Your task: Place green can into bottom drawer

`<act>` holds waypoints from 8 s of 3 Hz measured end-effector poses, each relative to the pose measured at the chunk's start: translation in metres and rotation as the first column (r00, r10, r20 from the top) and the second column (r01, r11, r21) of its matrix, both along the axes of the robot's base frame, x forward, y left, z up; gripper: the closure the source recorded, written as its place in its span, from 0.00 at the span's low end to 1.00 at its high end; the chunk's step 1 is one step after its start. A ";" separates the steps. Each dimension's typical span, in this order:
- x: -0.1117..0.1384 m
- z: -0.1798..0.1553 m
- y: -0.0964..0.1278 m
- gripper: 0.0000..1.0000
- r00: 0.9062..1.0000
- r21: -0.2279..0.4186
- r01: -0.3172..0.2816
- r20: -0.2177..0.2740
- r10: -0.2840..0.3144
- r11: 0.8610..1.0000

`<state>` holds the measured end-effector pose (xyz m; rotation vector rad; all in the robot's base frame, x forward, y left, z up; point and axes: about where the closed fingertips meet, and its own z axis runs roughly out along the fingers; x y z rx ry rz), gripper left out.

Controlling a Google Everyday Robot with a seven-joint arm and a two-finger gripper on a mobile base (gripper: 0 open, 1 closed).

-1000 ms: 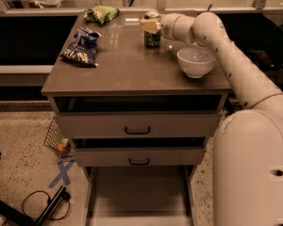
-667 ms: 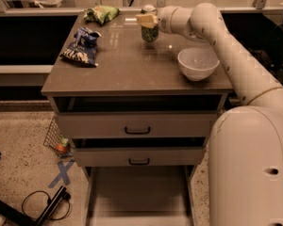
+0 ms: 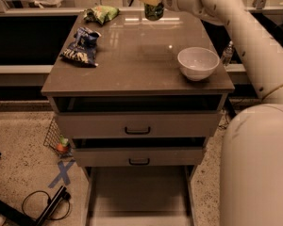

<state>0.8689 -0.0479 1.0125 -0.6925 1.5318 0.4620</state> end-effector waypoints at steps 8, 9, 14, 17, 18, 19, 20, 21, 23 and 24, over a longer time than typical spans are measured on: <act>-0.322 -0.112 -0.133 1.00 0.994 0.077 -0.075 -0.070 0.081 0.994; -0.336 -0.153 -0.120 1.00 0.987 0.124 -0.129 -0.081 0.139 0.984; -0.394 -0.369 -0.060 1.00 0.934 0.262 -0.324 -0.067 0.351 0.909; -0.331 -0.527 0.118 1.00 0.852 0.321 -0.470 -0.077 0.517 0.822; -0.347 -0.579 0.150 1.00 0.819 0.249 -0.536 -0.078 0.568 0.807; -0.347 -0.579 0.151 1.00 0.819 0.249 -0.536 -0.078 0.569 0.806; -0.341 -0.603 0.178 1.00 0.803 0.196 -0.572 -0.067 0.593 0.797; -0.335 -0.646 0.204 1.00 0.774 0.105 -0.623 -0.061 0.631 0.775; -0.330 -0.737 0.226 1.00 0.736 0.048 -0.663 -0.143 0.662 0.747; -0.335 -0.766 0.223 1.00 0.744 0.096 -0.641 -0.163 0.647 0.761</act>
Offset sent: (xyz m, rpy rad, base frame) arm -0.1809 -0.1299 0.0281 0.0940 0.0094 -0.0858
